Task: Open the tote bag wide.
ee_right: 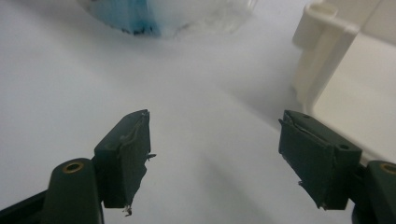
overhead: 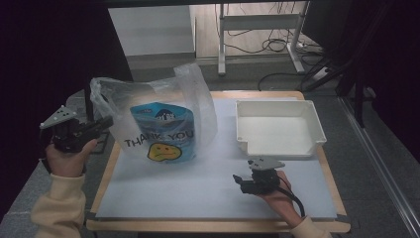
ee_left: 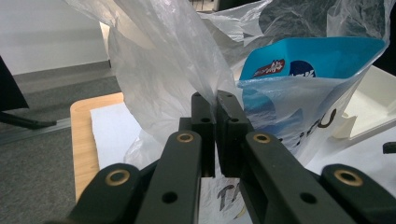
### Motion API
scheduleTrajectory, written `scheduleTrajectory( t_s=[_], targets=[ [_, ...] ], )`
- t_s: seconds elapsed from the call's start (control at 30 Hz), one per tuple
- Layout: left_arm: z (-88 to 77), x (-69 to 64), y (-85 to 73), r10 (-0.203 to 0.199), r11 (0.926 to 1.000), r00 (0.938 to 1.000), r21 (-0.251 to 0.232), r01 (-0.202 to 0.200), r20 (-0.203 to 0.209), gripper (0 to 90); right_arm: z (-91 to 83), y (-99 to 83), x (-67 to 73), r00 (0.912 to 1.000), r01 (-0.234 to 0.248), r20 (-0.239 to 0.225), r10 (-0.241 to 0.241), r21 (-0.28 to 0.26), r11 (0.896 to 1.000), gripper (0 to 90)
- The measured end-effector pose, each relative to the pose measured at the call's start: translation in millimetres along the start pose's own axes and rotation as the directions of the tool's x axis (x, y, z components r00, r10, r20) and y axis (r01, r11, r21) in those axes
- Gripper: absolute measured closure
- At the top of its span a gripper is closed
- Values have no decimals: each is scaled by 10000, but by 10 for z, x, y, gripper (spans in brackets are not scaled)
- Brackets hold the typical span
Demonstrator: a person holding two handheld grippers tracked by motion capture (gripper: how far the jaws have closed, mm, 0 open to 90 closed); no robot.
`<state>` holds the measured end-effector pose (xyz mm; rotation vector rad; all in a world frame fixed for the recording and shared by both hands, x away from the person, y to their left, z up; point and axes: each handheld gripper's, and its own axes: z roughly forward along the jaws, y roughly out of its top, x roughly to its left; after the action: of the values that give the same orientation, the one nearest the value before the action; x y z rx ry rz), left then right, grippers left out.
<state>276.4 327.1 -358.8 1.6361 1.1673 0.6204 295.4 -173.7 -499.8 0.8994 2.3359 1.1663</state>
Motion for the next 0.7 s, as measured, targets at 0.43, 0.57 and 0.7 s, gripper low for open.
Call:
scheduleTrajectory(
  t_s=[0.43,0.57,0.7],
  targets=[
    [6,-3,-30,-35,9994,9995,-351,47,323,881,-313,445,-163,9994,-314,-179,289,-1616,9864,275],
    [40,7,-52,-89,9995,9991,-307,102,423,880,-362,596,-193,9992,-354,-236,316,-1794,9831,275],
    [46,12,-55,-132,9992,9988,-362,149,472,879,-376,744,-177,9997,-161,-228,118,-1974,9802,276]
  ],
)
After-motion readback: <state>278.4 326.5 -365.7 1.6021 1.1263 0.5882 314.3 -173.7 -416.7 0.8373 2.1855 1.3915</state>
